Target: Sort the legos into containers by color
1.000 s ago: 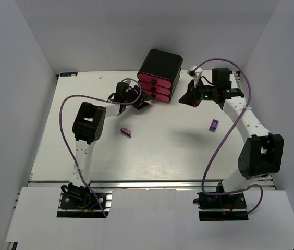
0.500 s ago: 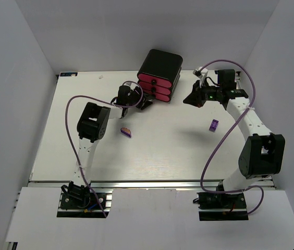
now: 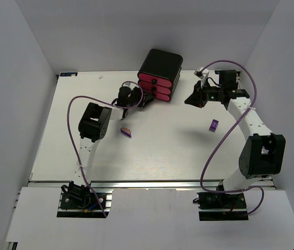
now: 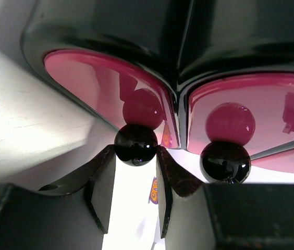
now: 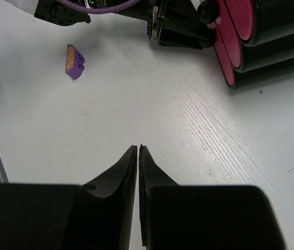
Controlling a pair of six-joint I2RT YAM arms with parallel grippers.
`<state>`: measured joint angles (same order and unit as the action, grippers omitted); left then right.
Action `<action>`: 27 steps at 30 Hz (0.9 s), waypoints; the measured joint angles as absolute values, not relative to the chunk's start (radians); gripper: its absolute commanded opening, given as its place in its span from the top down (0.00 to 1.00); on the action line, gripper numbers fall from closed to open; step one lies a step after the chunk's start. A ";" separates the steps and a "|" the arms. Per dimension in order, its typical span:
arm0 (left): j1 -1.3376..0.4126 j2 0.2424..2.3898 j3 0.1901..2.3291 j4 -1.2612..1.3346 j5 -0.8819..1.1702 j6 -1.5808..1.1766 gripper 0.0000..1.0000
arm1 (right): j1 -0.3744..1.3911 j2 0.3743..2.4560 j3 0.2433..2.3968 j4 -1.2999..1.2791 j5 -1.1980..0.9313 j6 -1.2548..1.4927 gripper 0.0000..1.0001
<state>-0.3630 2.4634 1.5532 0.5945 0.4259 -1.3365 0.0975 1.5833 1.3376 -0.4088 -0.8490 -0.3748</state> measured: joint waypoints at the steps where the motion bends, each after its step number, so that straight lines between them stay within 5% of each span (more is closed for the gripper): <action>1: -0.363 2.465 1.553 0.601 0.426 -1.341 0.72 | 0.097 1.583 1.338 -0.412 -0.849 -0.376 0.90; 6: -0.363 2.466 1.536 0.632 0.425 -1.351 0.77 | 0.097 1.583 1.328 -0.421 -0.848 -0.393 0.88; 14: -0.361 2.291 1.214 0.744 0.439 -1.346 0.76 | 0.091 1.581 1.296 -0.449 -0.840 -0.428 0.62; 19: -0.361 2.150 1.007 0.751 0.453 -1.327 0.53 | 0.086 1.581 1.273 -0.468 -0.815 -0.430 0.35; 22: -0.357 2.137 0.988 0.749 0.461 -1.312 0.28 | 0.085 1.581 1.273 -0.474 -0.777 -0.429 0.32; 27: -0.355 2.131 1.017 0.704 0.480 -1.295 0.12 | 0.085 1.588 1.274 -0.485 -0.613 -0.380 0.32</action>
<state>-0.3550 2.1315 1.0168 0.7044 0.4797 -1.2949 0.0853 1.5875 1.2736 -0.4854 -0.6128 -0.3798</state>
